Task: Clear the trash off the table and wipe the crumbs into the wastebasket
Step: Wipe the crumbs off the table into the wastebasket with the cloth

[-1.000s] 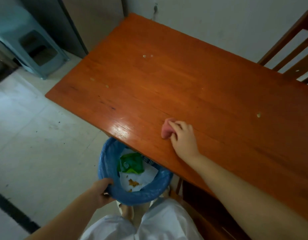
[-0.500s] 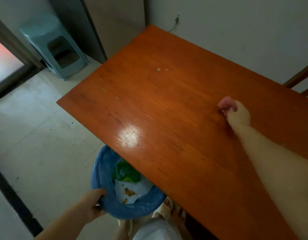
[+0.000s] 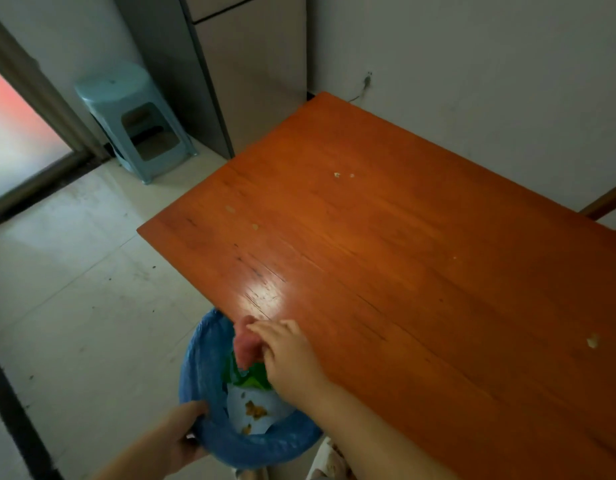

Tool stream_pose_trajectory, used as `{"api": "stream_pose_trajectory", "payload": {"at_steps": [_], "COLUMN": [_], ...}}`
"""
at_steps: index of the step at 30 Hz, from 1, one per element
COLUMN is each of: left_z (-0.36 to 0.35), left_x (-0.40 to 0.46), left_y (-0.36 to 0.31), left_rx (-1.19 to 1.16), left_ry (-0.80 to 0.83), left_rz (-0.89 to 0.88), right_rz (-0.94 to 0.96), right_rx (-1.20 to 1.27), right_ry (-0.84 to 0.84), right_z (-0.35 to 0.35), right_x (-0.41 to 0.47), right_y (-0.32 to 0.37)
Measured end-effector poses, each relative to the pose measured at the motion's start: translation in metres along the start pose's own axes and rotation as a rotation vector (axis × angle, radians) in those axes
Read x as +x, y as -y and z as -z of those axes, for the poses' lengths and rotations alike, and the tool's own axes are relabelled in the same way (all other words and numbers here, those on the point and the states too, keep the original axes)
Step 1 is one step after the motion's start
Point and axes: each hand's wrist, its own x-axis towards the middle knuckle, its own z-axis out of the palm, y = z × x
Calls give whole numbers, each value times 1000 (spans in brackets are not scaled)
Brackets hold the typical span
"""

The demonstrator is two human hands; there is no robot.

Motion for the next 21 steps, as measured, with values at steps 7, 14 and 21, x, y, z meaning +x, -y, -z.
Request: {"api": "stream_pose_trajectory", "payload": {"at_steps": [7,14,21], "left_z": [15,14,47], "left_x": [-2,-6,-28], "left_y": [-9,-12,-18], "left_rx": [53,246,353], "left_ry": [48,135,261], "left_rz": [-8,-55,-187], "right_rz": [-300,-636,-394], "right_rx": [142,-305,-169], "right_ry": [-418,-536,-293], "right_z": [65,63,-18], "right_x": [-38,-145,-84], "right_y": [-53,-84,7]}}
